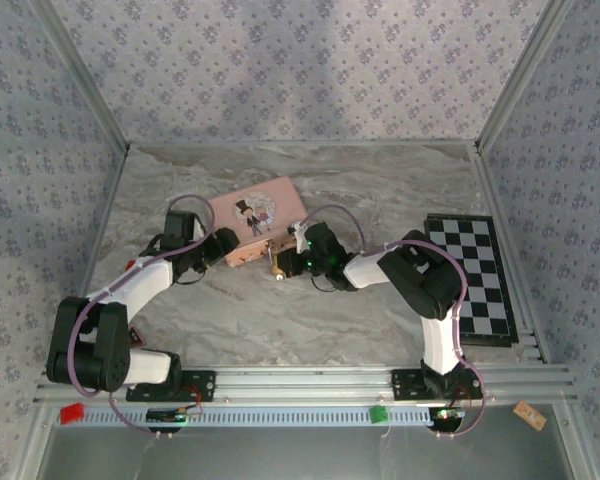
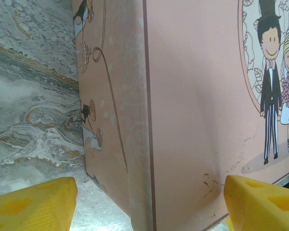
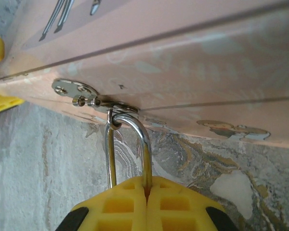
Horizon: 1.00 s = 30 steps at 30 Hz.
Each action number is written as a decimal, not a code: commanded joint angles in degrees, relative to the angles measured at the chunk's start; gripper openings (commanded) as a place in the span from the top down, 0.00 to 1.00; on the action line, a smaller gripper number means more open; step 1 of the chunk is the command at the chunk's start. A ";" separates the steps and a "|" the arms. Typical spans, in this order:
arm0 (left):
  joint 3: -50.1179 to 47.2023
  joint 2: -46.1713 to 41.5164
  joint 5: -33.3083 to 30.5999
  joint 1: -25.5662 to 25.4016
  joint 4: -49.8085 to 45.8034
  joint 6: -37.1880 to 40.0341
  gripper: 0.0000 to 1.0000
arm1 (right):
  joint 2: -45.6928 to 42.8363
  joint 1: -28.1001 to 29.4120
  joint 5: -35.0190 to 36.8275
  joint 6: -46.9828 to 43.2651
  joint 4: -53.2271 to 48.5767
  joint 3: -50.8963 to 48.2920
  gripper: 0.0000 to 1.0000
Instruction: Unlock the padlock with the key
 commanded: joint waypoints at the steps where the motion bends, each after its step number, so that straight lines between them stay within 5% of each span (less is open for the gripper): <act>1: 1.38 1.02 0.59 -1.24 1.16 -0.61 0.20 | -1.99 0.28 4.01 9.20 5.72 -2.13 1.00; 10: 2.19 2.08 -0.55 -4.64 2.26 -1.85 0.20 | -0.60 0.74 11.37 21.69 19.57 -7.24 1.00; 30: 4.72 6.60 -1.48 -10.11 4.50 -3.96 0.21 | -0.14 1.79 23.90 32.50 28.53 -9.80 1.00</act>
